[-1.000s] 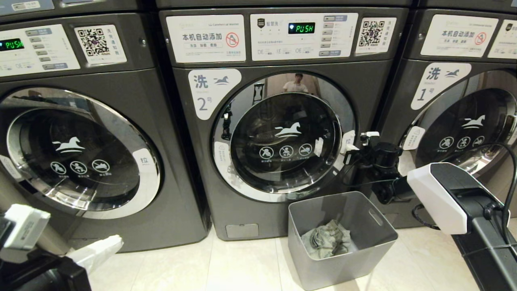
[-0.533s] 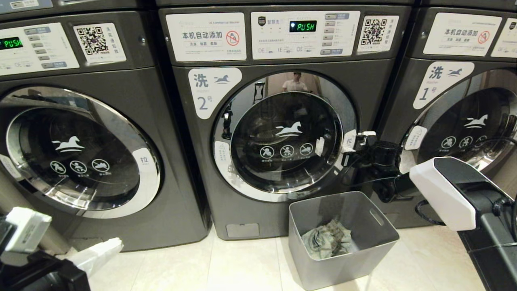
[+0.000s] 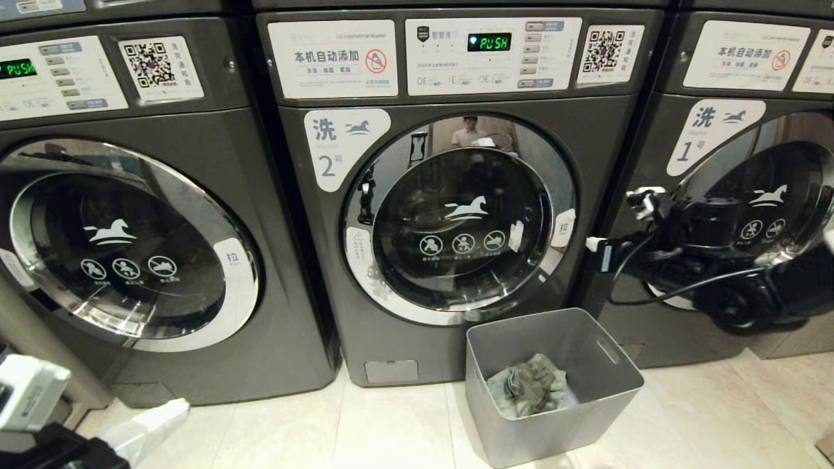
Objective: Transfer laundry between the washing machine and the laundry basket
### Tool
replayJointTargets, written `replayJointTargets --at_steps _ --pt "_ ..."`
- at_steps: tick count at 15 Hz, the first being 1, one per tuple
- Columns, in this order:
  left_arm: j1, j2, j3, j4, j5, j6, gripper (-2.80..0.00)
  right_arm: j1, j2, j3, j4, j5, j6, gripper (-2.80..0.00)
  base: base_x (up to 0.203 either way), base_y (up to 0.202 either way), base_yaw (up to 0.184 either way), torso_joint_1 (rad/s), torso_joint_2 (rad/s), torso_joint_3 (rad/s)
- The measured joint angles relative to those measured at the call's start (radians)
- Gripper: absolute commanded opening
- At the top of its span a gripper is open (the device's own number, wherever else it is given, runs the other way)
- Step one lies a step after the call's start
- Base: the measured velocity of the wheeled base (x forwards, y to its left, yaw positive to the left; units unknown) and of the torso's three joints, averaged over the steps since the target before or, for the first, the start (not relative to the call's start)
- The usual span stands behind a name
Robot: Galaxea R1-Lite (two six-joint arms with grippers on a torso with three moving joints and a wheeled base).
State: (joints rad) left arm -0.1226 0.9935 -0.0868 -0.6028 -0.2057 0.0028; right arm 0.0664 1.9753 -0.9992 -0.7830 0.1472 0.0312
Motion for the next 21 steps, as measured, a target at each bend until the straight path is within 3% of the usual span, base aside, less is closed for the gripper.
replayJointTargets --at_steps 4,8,10,13,16,18,21 --pt "0.018 -0.058 0.036 0.000 0.002 -0.002 -2.80 0.012 -0.456 0.360 0.133 -0.050 -0.024 -2.80 0.000 0.000 0.000 0.000 0.00 0.000" --pt "0.159 -0.152 0.077 0.023 -0.001 0.065 -2.80 -0.014 -0.837 0.628 0.200 -0.134 -0.057 -2.80 0.000 0.000 0.000 0.000 0.00 0.000" --pt "0.210 -0.211 0.083 0.109 -0.004 0.120 -2.80 -0.059 -0.988 0.755 0.223 -0.154 -0.101 -2.80 0.000 0.000 0.000 0.000 0.00 0.000" --pt "0.226 -0.341 0.085 0.294 -0.005 0.159 -2.80 -0.087 -1.158 0.939 0.243 -0.139 -0.131 -2.80 0.000 0.000 0.000 0.000 0.00 0.000" --pt "0.223 -0.520 0.043 0.572 -0.001 0.135 -2.80 -0.091 -1.291 0.992 0.343 -0.100 -0.143 -2.80 0.000 0.000 0.000 0.000 0.00 0.000" --pt "0.221 -0.620 0.019 0.687 0.031 0.110 -2.80 -0.089 -1.388 0.997 0.458 -0.075 -0.153 -2.80 0.000 0.000 0.000 0.000 0.00 0.000" --pt "0.221 -0.686 0.012 0.696 0.100 0.103 -2.80 -0.080 -1.532 0.999 0.657 -0.067 -0.203 -2.80 0.000 0.000 0.000 0.000 0.00 0.000"
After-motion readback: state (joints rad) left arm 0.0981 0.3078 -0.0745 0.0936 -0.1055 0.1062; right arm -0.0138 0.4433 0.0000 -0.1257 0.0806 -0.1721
